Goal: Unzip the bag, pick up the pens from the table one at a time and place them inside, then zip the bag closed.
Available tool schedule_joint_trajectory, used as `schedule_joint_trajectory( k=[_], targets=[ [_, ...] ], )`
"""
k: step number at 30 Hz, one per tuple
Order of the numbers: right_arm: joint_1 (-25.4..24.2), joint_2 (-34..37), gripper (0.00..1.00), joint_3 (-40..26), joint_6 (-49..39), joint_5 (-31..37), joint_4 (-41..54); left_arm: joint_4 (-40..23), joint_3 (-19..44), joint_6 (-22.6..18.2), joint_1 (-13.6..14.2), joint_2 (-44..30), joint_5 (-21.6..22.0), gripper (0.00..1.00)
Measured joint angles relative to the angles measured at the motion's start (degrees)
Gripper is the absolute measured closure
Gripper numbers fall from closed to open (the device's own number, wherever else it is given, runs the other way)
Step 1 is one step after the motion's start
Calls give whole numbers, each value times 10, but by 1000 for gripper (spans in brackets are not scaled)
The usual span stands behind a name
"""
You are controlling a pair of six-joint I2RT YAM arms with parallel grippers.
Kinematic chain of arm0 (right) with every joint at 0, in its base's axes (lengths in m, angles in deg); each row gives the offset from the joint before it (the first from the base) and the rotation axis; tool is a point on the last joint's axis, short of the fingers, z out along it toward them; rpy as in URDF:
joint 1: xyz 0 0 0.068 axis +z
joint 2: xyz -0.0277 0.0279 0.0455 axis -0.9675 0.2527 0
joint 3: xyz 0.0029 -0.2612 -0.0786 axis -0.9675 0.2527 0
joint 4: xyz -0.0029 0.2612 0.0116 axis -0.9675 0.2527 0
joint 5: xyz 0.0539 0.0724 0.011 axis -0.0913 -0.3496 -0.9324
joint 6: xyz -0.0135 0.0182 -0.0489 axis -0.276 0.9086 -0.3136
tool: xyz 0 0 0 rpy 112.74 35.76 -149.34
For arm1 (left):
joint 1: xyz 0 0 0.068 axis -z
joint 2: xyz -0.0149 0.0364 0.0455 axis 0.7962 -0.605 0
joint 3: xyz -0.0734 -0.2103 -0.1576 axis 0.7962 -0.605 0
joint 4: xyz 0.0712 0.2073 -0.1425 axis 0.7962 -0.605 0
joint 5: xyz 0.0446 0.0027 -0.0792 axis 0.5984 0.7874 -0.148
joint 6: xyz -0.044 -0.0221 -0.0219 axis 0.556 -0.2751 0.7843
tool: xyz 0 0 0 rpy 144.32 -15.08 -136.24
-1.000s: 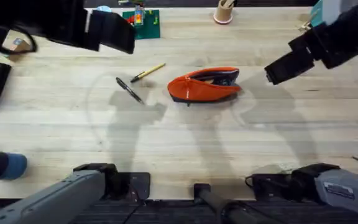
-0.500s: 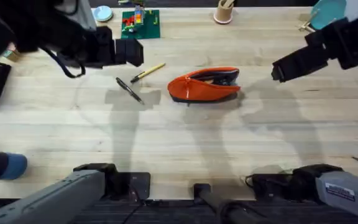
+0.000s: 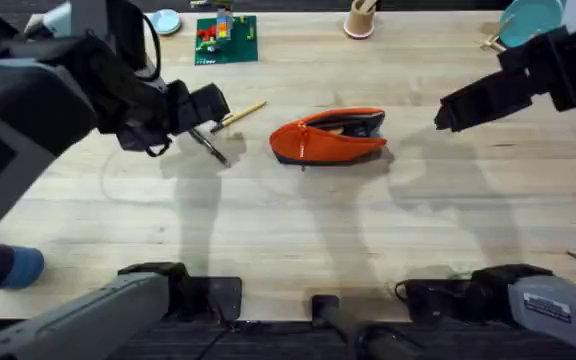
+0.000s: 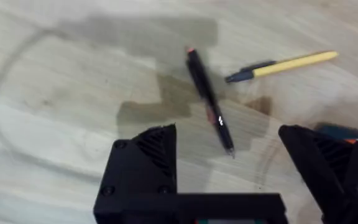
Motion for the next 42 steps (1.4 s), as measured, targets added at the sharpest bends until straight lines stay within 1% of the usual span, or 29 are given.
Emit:
schedule_joint_trajectory(
  k=[9,12,15,16,19,20,21,22,23,24,25,27,39,42],
  targets=[
    [0,0,5,0,0,-3,1,1,-7,100,0,-72,12,6],
    [0,0,5,0,0,-3,1,2,-7,117,0,-107,13,5],
    [0,0,5,0,0,-3,1,3,-7,125,0,-138,15,4],
    [0,0,5,0,0,-3,2,3,-5,127,0,-143,19,18],
    [0,0,5,0,0,-3,2,-1,-4,130,0,-146,26,134],
    [0,0,5,0,0,-3,2,-4,-4,133,0,-149,34,226],
    [0,0,5,0,0,-3,2,-7,-3,132,0,-151,41,349],
    [0,0,5,0,0,-3,2,-9,-2,133,-2,-152,43,509],
    [0,0,5,0,0,-3,2,-8,-2,133,-2,-153,41,647],
    [0,0,5,0,0,-3,2,-2,0,135,-2,-155,32,813],
    [0,0,5,0,0,-3,2,1,4,134,-1,-158,29,913],
    [0,0,5,0,0,-3,2,-1,7,136,-1,-161,25,954],
    [0,0,5,0,0,-3,2,1,7,137,-1,-161,25,959],
    [0,0,5,0,0,-3,2,2,7,131,-1,-160,25,959]
  ],
)
